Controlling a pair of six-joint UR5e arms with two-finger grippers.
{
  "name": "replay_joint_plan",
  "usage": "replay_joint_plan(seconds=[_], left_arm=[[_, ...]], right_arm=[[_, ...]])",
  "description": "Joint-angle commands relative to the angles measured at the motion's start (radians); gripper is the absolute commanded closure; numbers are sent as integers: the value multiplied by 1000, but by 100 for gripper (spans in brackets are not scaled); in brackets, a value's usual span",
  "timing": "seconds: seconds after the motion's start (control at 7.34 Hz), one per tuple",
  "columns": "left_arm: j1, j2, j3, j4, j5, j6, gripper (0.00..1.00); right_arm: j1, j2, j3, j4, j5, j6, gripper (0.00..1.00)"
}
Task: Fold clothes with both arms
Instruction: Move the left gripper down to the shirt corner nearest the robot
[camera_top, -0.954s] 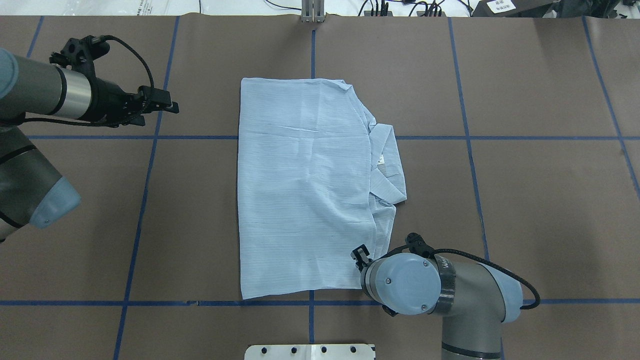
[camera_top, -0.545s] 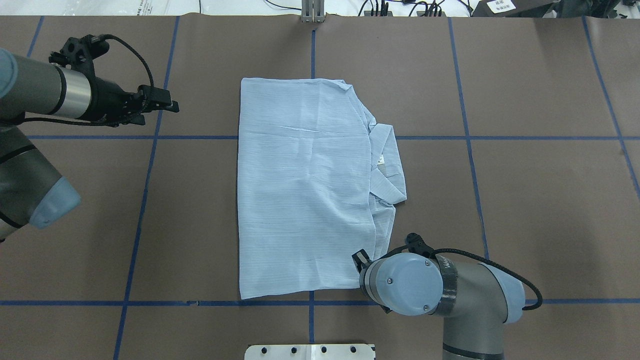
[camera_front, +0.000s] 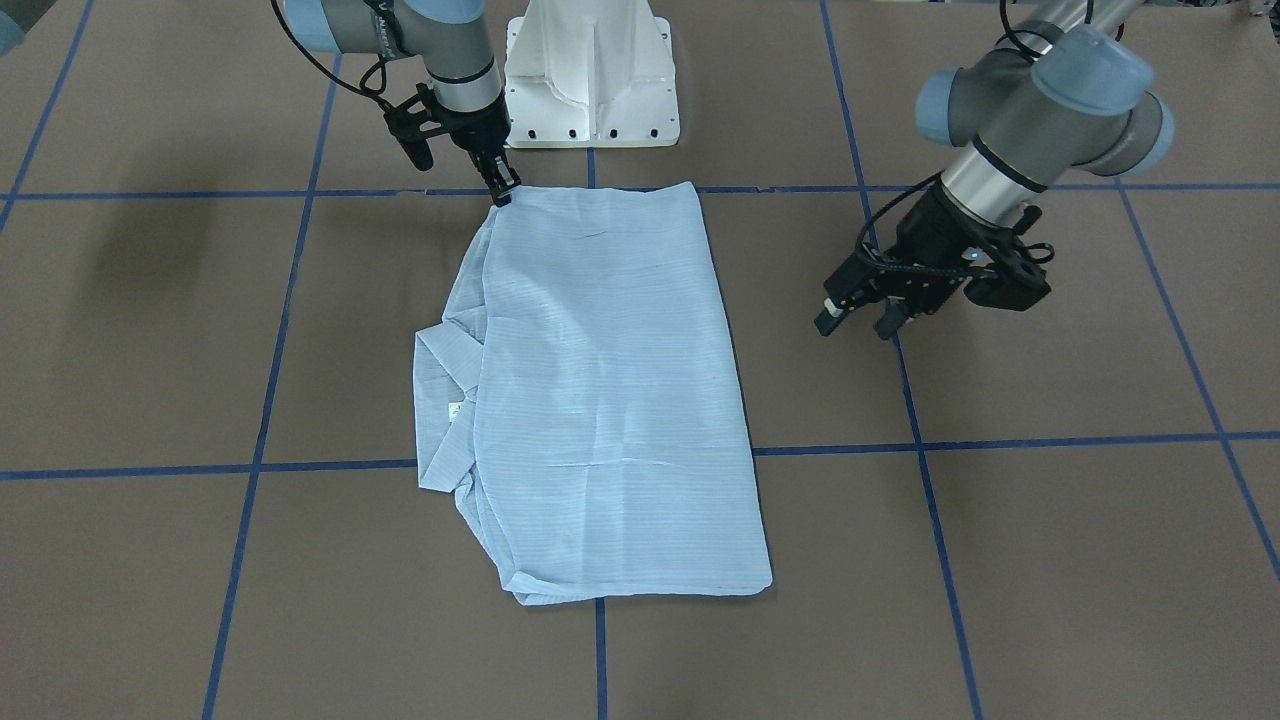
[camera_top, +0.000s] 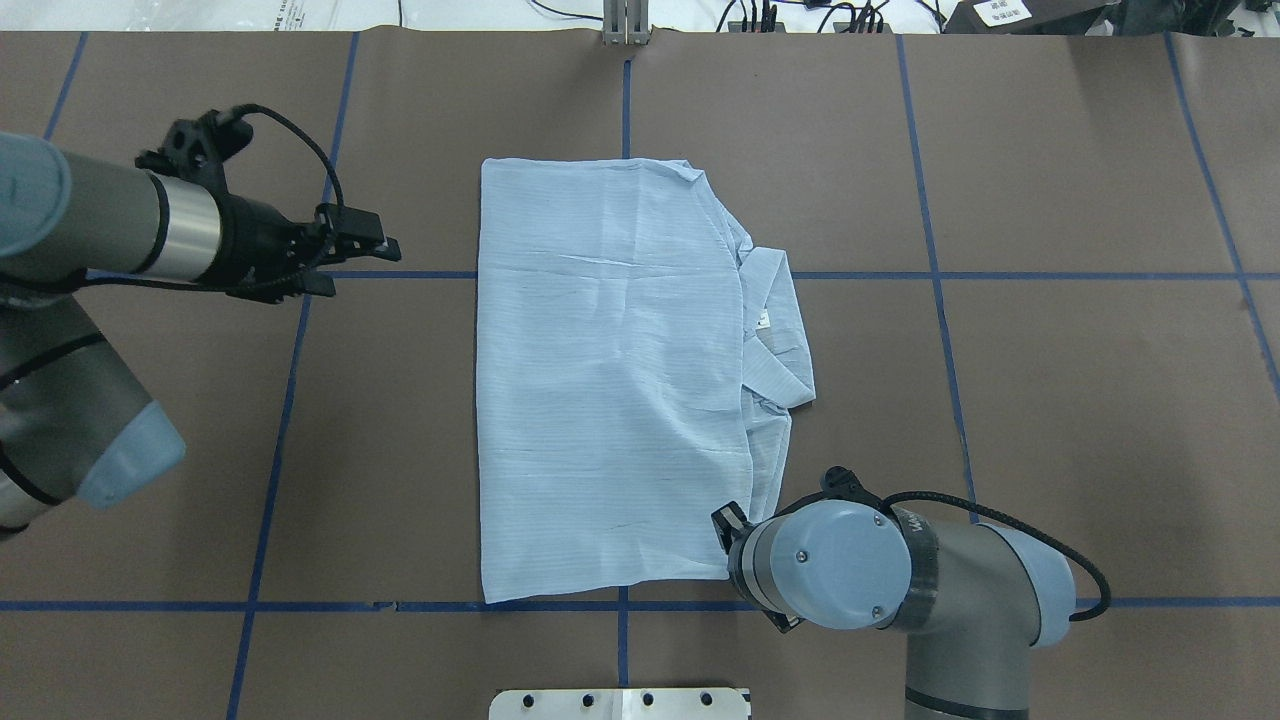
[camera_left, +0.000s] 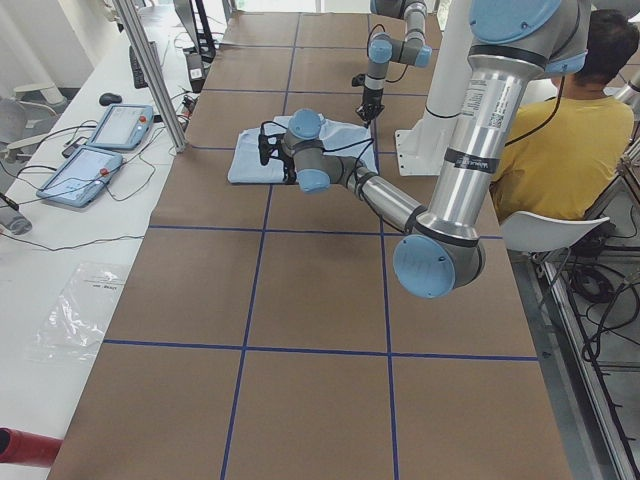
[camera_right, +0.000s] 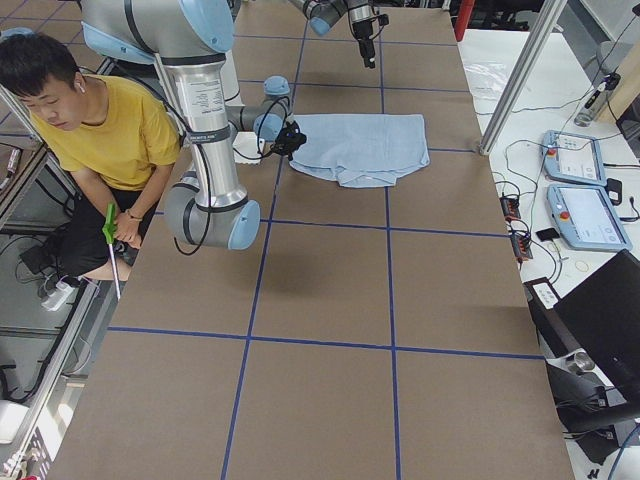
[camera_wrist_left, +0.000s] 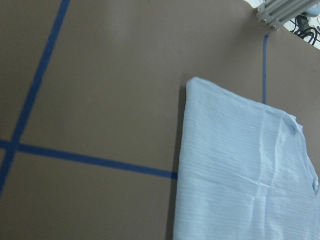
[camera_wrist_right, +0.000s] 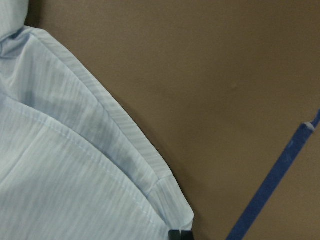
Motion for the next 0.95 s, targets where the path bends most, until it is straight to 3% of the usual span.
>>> replay_joint_plan(seconds=[0.0, 0.14, 0.55, 0.82], left_arm=[[215, 19, -94, 63, 156, -239, 0], [289, 17, -143, 178, 224, -259, 0], [507, 17, -148, 253, 361, -446, 1], [568, 22, -139, 278, 377, -482, 2]], right_arm=[[-10, 3, 6, -39, -1, 4, 100], [-10, 8, 7, -51, -1, 4, 100], [-11, 9, 15, -52, 24, -2, 100], [-10, 5, 26, -50, 60, -5, 100]])
